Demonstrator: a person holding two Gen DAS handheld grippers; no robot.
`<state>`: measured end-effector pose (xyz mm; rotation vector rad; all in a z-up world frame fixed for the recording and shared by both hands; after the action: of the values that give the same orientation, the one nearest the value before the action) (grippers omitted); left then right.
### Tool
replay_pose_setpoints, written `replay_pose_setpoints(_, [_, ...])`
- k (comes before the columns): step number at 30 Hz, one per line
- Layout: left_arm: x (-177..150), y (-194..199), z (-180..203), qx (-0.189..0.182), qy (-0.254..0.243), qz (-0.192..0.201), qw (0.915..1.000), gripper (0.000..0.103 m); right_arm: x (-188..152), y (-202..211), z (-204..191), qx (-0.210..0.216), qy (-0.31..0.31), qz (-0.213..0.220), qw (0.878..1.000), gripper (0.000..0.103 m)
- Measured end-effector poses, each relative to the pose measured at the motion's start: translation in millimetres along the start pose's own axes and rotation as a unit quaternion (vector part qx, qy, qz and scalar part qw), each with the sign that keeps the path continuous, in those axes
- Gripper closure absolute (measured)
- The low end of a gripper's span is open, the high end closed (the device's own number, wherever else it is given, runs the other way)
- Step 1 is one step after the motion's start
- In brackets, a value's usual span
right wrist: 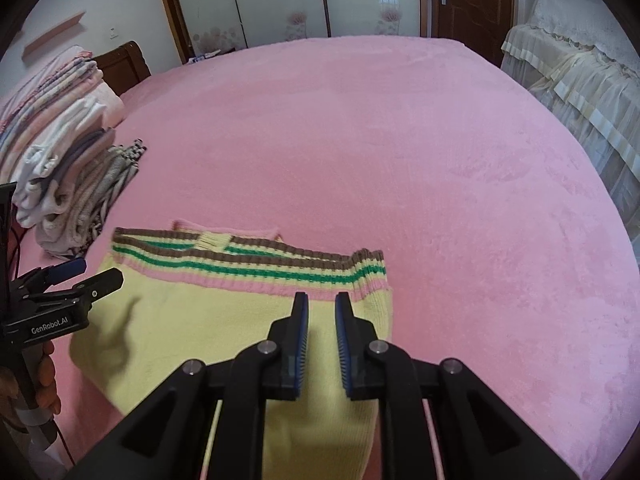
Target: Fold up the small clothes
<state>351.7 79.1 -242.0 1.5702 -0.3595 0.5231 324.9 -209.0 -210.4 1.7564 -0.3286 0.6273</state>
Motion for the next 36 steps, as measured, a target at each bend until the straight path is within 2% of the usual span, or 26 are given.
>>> replay_pose_setpoints(5, [4.5, 41.2, -0.9, -0.027, 0.018, 0.014, 0.9994, 0.014, -1.4, 36.0, -16.4, 0.016, 0.007, 0.019, 1.0, 0.09])
replay_pose_setpoints(16, [-7.8, 147.2, 0.5, -0.044, 0.023, 0.071, 0.9963, 0.006, -13.4, 106.6, -48.9, 0.047, 0.015, 0.05, 0.998, 0.09])
replay_pose_setpoints(21, [-19.9, 173.1, -8.5, -0.042, 0.032, 0.095, 0.994, 0.004, -19.8, 130.0, -64.8, 0.065, 0.018, 0.071, 0.995, 0.09])
replay_pose_setpoints(24, [-29.8, 176.5, -16.9, -0.035, 0.041, 0.107, 0.9928, 0.003, -23.7, 133.6, -72.9, 0.078, 0.015, 0.079, 0.994, 0.09])
replay_pose_setpoints(26, [-39.9, 171.1, -23.3, -0.037, 0.053, 0.102, 0.9927, 0.003, -27.4, 131.6, -78.6, 0.089, 0.013, 0.083, 0.992, 0.09])
replay_pose_setpoints(32, [-79.9, 125.8, -43.4, -0.066, 0.122, 0.044, 0.9894, 0.003, -43.5, 112.4, -93.7, 0.088, 0.033, 0.095, 0.991, 0.09])
replay_pose_setpoints(36, [-104.6, 94.9, -52.2, -0.066, 0.16, 0.013, 0.9848, 0.003, -55.4, 90.8, -94.7, 0.087, 0.031, 0.077, 0.993, 0.09])
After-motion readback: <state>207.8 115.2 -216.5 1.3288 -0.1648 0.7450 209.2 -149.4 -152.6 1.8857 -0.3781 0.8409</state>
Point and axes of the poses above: each gripper's, at about its wrist camera, not at the fingertips, and y roughly against the way its jaws point, z to its right, x to its top, the point moved 6 cm from there along -y, roughly the way its jaws point, and after that the axes turned 5 degrees about x, right-handed, at the moved point
